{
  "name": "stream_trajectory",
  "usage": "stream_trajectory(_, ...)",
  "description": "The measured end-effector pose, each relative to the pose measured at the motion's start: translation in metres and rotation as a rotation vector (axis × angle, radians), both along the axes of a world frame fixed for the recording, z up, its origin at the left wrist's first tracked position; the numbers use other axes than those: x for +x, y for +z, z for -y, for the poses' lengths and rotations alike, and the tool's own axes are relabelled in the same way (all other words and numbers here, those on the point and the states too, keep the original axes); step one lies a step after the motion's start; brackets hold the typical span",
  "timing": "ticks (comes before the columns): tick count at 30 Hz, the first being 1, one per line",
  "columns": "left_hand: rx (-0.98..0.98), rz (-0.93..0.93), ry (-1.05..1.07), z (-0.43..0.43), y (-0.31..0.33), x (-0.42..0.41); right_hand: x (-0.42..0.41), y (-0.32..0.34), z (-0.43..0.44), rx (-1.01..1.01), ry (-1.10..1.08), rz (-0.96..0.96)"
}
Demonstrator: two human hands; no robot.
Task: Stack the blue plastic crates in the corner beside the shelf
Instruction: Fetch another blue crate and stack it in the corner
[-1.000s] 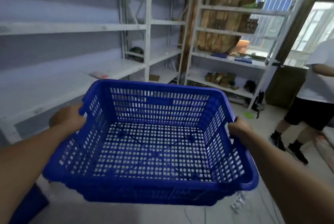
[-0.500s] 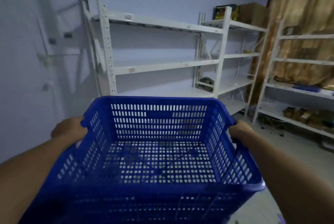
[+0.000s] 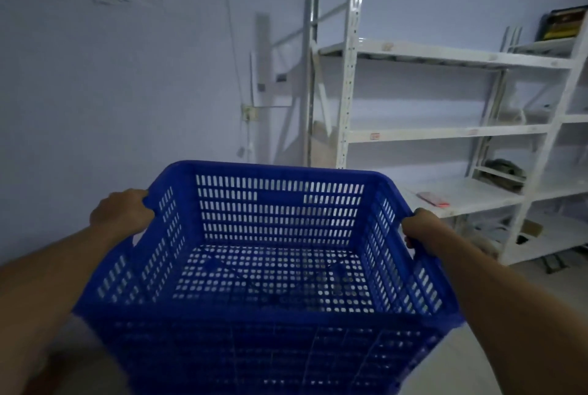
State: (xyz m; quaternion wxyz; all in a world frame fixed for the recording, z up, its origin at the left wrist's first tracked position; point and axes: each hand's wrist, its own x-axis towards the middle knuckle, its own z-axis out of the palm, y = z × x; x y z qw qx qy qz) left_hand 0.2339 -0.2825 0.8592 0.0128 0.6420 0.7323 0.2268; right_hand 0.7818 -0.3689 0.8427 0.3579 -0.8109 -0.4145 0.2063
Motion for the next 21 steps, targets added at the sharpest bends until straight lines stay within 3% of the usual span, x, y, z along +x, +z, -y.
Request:
stream_trajectory(9, -0.049, -0.011, 0.179, -0.037, -0.017, -0.139, -0.139, 0.001, -0.130, -0.033, 0.218, 0.094)
stream_trajectory(16, -0.033, 0.015, 0.246, -0.082, -0.042, -0.192, -0.206, -0.013, -0.240, -0.035, 0.324, 0.071)
stream_trajectory(21, -0.142, 0.003, 0.269, -0.122, -0.066, -0.220, -0.242, -0.042, -0.318, -0.045, 0.359, 0.053)
